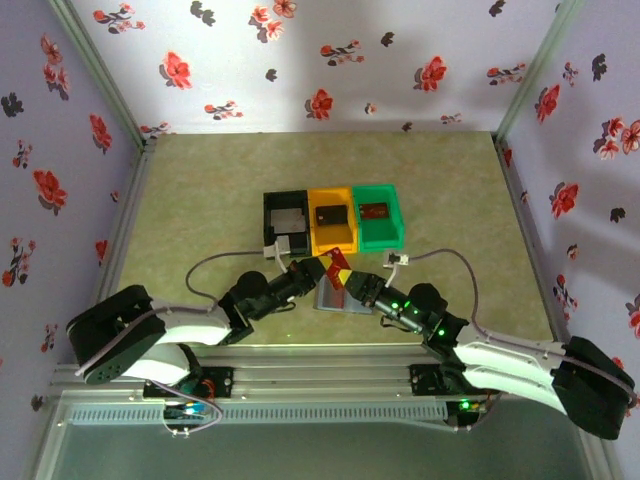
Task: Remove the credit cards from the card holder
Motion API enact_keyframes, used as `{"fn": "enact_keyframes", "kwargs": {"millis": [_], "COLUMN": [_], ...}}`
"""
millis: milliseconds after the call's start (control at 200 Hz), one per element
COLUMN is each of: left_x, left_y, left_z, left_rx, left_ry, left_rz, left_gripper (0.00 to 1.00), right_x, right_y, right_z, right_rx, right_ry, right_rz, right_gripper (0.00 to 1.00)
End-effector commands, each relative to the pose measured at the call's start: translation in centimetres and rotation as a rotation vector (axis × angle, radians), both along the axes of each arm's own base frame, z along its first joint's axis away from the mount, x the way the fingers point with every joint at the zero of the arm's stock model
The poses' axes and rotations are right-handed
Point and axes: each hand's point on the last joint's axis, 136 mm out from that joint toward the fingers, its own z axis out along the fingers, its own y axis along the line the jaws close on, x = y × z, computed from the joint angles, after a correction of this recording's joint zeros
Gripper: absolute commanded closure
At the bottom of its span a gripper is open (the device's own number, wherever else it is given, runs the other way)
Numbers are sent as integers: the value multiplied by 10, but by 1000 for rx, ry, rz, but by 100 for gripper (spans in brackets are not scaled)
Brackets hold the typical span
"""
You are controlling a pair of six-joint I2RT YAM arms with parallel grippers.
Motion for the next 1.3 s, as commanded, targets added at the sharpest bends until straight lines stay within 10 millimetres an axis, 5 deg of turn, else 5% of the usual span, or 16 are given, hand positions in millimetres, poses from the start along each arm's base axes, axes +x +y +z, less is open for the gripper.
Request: {"fn": "enact_keyframes", "kwargs": {"millis": [0,195,300,370,575,650,830,1020,1295], "left_x": [2,2,2,2,0,-6,-19,-30,-56], "left_y": [5,5,5,6,12,21,46,75,64], "left_z": [12,13,13,13,12,-7,-20,3,6], "left_rx": [-36,-37,-38,-39,-17,42,228,373,398], "left_ry": [-28,-31,-29,-31,-25,14,40,-2,42], "left_rz": [30,33,33,34,9,-28,-133,-227,-521], "left_gripper": [100,100,100,100,61,51,38,26,25], "right_x": [-4,-5,-6,-4,-9,-12,-23,-37,-62], "right_y": [7,10,10,7,-1,-5,-12,-8,7], "right_z": [28,26,27,25,23,19,8,6,23], "right_rx": [65,54,48,37,-23,-70,-152,-168,-179], "right_ry": [-60,-62,-75,-74,-95,-92,-42,15,-51], "right_rz": [26,40,39,25,22,32,133,313,547], "right_gripper": [73,81,100,100,100,100,100,100,100]}}
